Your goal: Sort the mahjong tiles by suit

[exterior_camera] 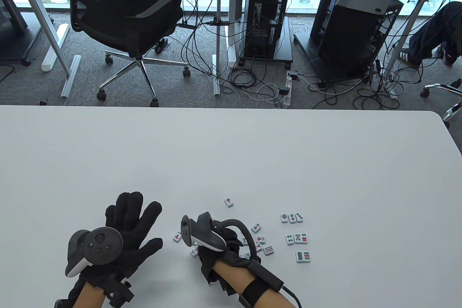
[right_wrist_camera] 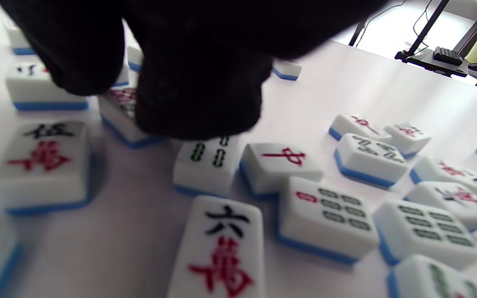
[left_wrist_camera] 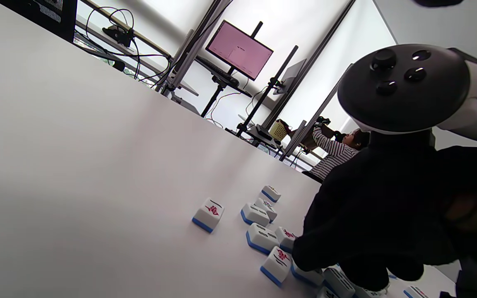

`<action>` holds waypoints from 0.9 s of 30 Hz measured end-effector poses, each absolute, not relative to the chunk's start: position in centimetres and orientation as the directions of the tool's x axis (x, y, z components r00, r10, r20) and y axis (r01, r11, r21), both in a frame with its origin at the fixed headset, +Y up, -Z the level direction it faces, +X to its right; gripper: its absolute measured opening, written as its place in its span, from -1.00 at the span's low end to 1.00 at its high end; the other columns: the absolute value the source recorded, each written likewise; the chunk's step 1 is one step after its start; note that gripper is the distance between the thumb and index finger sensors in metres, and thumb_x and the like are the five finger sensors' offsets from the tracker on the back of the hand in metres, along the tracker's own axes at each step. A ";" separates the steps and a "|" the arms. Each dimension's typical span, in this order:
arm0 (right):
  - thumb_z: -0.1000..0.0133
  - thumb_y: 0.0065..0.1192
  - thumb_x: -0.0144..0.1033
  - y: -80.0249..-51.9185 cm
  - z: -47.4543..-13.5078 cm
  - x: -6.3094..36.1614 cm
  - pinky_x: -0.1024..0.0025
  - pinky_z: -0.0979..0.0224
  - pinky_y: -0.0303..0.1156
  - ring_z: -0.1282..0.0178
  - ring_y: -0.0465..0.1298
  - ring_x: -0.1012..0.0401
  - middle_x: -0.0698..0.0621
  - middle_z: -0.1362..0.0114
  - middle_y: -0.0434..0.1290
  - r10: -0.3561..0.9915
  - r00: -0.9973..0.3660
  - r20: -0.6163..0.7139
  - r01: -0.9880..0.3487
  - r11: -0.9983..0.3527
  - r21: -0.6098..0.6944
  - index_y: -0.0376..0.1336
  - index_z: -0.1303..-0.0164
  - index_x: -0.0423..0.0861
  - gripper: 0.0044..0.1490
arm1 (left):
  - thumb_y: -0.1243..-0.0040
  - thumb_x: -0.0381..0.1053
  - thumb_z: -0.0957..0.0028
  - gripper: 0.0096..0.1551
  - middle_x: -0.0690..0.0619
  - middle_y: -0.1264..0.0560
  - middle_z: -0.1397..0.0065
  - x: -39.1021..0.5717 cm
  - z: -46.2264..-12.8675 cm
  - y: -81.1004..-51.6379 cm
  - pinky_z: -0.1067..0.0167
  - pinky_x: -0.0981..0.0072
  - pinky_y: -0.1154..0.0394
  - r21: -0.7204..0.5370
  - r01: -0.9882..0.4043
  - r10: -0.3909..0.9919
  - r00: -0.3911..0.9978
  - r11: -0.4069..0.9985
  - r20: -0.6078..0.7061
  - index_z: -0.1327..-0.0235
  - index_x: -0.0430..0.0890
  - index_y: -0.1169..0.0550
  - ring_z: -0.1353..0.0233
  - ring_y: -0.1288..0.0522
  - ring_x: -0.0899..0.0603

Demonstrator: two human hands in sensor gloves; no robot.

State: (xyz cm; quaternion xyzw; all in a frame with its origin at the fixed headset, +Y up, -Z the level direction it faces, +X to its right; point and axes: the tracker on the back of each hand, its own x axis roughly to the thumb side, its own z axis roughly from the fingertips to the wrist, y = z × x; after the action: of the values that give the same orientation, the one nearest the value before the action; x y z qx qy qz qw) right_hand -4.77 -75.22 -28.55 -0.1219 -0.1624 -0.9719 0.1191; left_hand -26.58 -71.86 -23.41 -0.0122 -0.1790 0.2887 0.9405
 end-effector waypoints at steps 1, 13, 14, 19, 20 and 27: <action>0.02 0.30 0.06 -75.2 -28.5 -4.8 0.43 0.56 0.52 0.70 0.53 0.29 0.00 0.44 0.66 -0.191 -0.941 0.278 0.271 -0.919 0.285 0.51 0.07 -0.28 -0.32 | 0.13 0.58 0.00 -0.04 0.34 0.54 -0.59 -26.6 -23.4 -71.8 -0.42 -0.10 0.64 -0.126 -0.540 0.549 0.768 0.832 0.330 -0.61 0.35 0.11 -0.62 0.67 0.01; 0.08 0.43 -0.17 -75.5 -27.1 -5.7 0.39 0.42 0.54 0.57 0.55 0.26 0.01 0.29 0.65 -0.191 -0.873 0.448 0.302 -0.935 0.189 0.46 -0.11 -0.18 -0.41 | 0.13 0.58 0.00 -0.04 0.33 0.53 -0.59 -26.8 -23.3 -71.7 -0.42 -0.10 0.64 -0.131 -0.547 0.557 0.766 0.827 0.321 -0.61 0.35 0.12 -0.62 0.67 0.01; 0.09 0.44 -0.19 -75.4 -26.8 -5.7 0.39 0.42 0.54 0.56 0.56 0.26 0.01 0.28 0.66 -0.202 -0.861 0.466 0.308 -0.937 0.162 0.47 -0.11 -0.15 -0.42 | 0.14 0.58 0.00 -0.04 0.34 0.53 -0.59 -26.7 -23.3 -71.7 -0.42 -0.10 0.64 -0.131 -0.545 0.556 0.767 0.828 0.320 -0.61 0.35 0.11 -0.62 0.67 0.01; 0.08 0.42 -0.16 -74.7 -26.3 -5.1 0.39 0.40 0.55 0.54 0.56 0.26 0.01 0.26 0.66 -0.208 -0.836 0.508 0.306 -0.945 0.116 0.46 -0.13 -0.12 -0.41 | 0.13 0.58 0.01 -0.04 0.33 0.53 -0.60 -26.7 -23.3 -71.7 -0.42 -0.10 0.63 -0.134 -0.541 0.554 0.770 0.830 0.318 -0.61 0.35 0.11 -0.62 0.66 0.01; 0.08 0.42 -0.17 -74.4 -26.4 -4.8 0.39 0.40 0.55 0.54 0.56 0.25 0.01 0.26 0.66 -0.203 -0.842 0.499 0.298 -0.947 0.117 0.47 -0.13 -0.12 -0.41 | 0.13 0.58 0.00 -0.04 0.33 0.53 -0.60 -26.7 -23.3 -71.7 -0.42 -0.10 0.63 -0.135 -0.539 0.551 0.771 0.831 0.318 -0.61 0.35 0.11 -0.62 0.66 0.01; 0.07 0.36 -0.03 -73.9 -27.1 -3.2 0.41 0.46 0.54 0.59 0.55 0.27 0.00 0.32 0.66 -0.229 -0.874 0.428 0.305 -0.945 0.119 0.48 -0.08 -0.19 -0.35 | 0.13 0.58 0.00 -0.04 0.33 0.53 -0.59 -26.6 -23.4 -71.6 -0.42 -0.10 0.63 -0.136 -0.540 0.553 0.771 0.831 0.315 -0.61 0.35 0.11 -0.62 0.66 0.01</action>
State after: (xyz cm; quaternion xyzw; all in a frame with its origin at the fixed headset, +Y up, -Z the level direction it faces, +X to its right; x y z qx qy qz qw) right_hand -3.19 -73.90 -27.06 -0.2087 -0.0915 -0.9638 0.1386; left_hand -26.65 -71.64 -23.36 -0.0188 -0.1734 0.2902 0.9409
